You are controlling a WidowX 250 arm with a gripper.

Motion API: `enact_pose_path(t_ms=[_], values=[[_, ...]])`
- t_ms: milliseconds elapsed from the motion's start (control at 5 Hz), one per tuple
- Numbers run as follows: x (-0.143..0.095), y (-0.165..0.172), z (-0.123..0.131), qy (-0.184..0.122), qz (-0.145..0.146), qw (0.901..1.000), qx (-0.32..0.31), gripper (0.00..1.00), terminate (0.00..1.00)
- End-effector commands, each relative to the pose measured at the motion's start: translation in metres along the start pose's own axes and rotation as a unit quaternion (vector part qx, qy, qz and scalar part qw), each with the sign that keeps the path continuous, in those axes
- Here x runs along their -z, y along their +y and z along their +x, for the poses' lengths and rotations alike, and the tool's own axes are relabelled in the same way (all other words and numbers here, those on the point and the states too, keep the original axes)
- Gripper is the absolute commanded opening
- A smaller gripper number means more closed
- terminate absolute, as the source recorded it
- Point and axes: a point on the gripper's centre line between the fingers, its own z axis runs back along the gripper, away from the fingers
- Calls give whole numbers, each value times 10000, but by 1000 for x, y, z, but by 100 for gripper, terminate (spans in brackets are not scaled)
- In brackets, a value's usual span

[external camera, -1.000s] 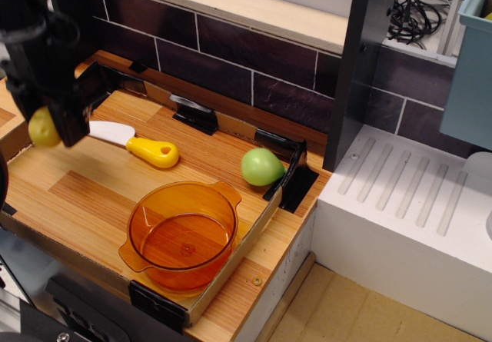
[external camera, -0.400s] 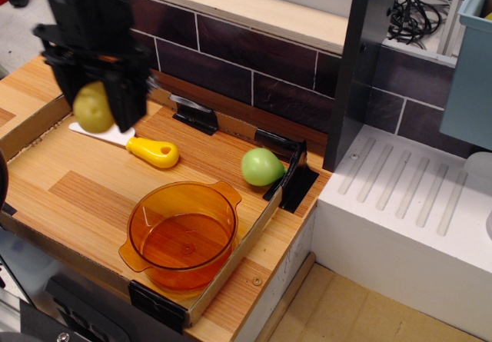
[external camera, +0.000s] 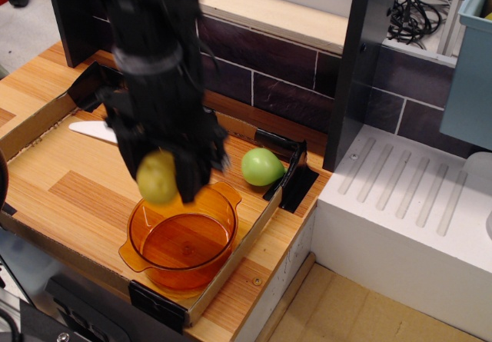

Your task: Put potato in pot

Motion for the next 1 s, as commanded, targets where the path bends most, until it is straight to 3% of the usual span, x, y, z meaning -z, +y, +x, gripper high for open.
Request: enact_pose_path(t_ms=[0, 200, 400, 600, 800], values=[[19, -10, -2, -190, 151, 9997, 66, 0, 0], [13, 1, -3, -170, 53, 9998, 73, 100, 0], [8, 7, 1, -104, -3, 9999, -40, 100, 0], [-13, 10, 8, -27, -81, 9999, -134, 100, 0], [-57, 28, 16, -200, -179, 9990, -370, 100, 0]])
